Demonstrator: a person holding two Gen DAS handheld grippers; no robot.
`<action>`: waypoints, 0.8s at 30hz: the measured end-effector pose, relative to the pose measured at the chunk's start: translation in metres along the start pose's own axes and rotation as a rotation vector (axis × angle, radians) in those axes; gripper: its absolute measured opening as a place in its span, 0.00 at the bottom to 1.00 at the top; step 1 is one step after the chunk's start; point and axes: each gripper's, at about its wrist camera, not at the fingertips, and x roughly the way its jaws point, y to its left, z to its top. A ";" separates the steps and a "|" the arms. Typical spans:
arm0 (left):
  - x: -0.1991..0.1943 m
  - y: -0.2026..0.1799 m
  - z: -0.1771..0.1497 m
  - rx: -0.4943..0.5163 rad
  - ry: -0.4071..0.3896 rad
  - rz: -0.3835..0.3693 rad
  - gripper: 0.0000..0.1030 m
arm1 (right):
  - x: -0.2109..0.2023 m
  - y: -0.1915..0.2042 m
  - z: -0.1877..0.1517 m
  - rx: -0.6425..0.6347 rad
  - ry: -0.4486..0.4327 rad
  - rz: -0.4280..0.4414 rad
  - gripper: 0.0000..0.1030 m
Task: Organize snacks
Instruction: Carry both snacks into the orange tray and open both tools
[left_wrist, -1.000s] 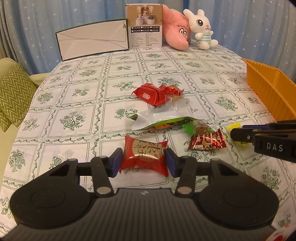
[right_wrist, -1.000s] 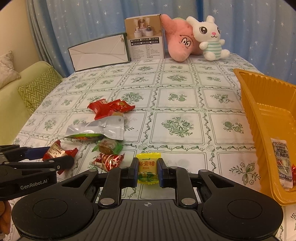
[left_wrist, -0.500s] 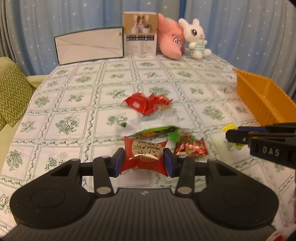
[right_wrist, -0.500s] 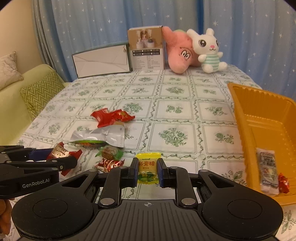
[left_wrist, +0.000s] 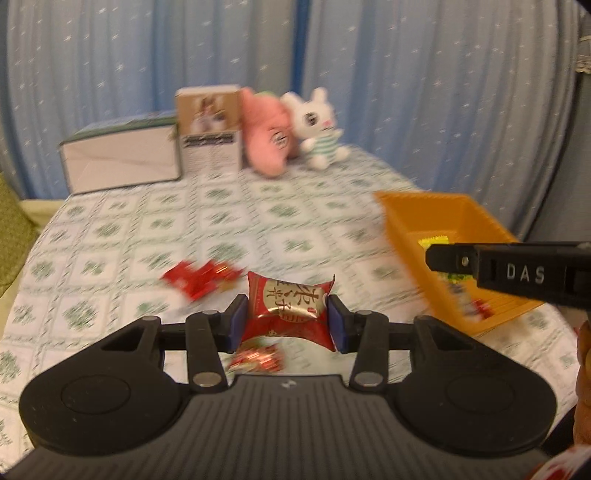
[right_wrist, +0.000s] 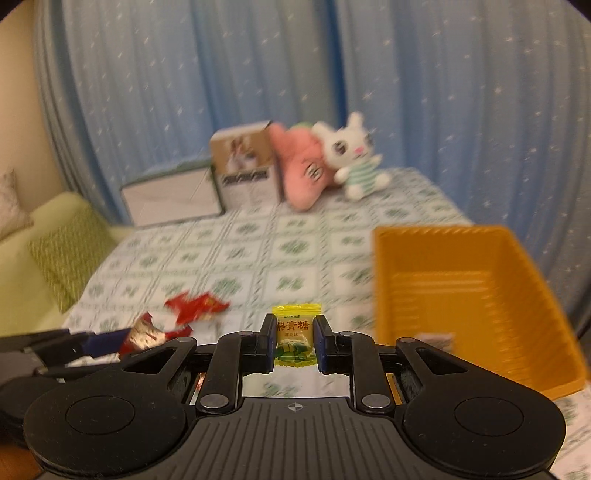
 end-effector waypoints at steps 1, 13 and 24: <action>-0.001 -0.008 0.004 0.002 -0.007 -0.013 0.40 | -0.007 -0.008 0.005 0.011 -0.007 -0.005 0.20; 0.018 -0.101 0.041 0.092 -0.022 -0.210 0.40 | -0.056 -0.115 0.027 0.047 -0.057 -0.173 0.20; 0.066 -0.146 0.037 0.201 0.053 -0.262 0.41 | -0.045 -0.168 0.006 0.109 0.002 -0.223 0.20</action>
